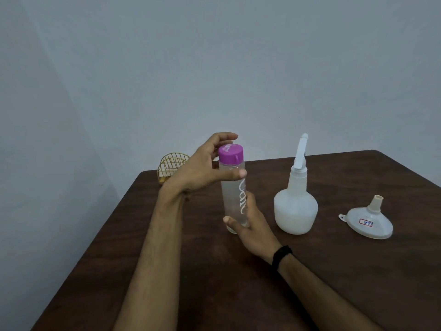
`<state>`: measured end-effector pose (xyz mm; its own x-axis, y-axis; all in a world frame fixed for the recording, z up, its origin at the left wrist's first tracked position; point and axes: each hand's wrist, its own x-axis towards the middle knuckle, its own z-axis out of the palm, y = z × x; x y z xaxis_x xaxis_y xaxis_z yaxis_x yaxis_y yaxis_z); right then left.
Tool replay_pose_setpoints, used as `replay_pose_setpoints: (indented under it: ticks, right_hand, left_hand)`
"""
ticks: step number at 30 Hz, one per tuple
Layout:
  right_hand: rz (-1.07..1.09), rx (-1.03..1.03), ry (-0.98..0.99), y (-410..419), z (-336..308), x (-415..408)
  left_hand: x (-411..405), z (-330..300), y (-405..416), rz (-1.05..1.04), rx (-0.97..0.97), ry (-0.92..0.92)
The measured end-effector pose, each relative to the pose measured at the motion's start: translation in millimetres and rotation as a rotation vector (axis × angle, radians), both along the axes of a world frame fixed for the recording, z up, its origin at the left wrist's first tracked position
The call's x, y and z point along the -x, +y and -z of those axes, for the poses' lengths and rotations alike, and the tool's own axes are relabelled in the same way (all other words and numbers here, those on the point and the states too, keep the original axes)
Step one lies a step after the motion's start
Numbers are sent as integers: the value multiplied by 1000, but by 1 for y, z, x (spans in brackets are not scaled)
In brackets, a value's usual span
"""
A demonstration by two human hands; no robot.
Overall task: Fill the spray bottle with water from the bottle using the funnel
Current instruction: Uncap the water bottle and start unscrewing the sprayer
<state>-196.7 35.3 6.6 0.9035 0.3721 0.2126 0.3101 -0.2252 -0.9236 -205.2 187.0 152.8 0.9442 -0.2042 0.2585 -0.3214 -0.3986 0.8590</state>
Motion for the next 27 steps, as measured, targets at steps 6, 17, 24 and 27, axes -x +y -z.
replay_pose_setpoints:
  ticks: [6, 17, 24, 27]
  right_hand:
    - [12, 1, -5, 0, -1, -1]
    - [8, 0, -22, 0, 0, -1]
    - [2, 1, -23, 1, 0, -1]
    - [3, 2, -27, 1, 0, -2]
  left_hand:
    - [1, -2, 16, -13, 214, -82]
    - [-1, -2, 11, 105, 82, -5]
    - [-2, -2, 3, -201, 93, -124]
    - [-1, -4, -5, -104, 14, -69]
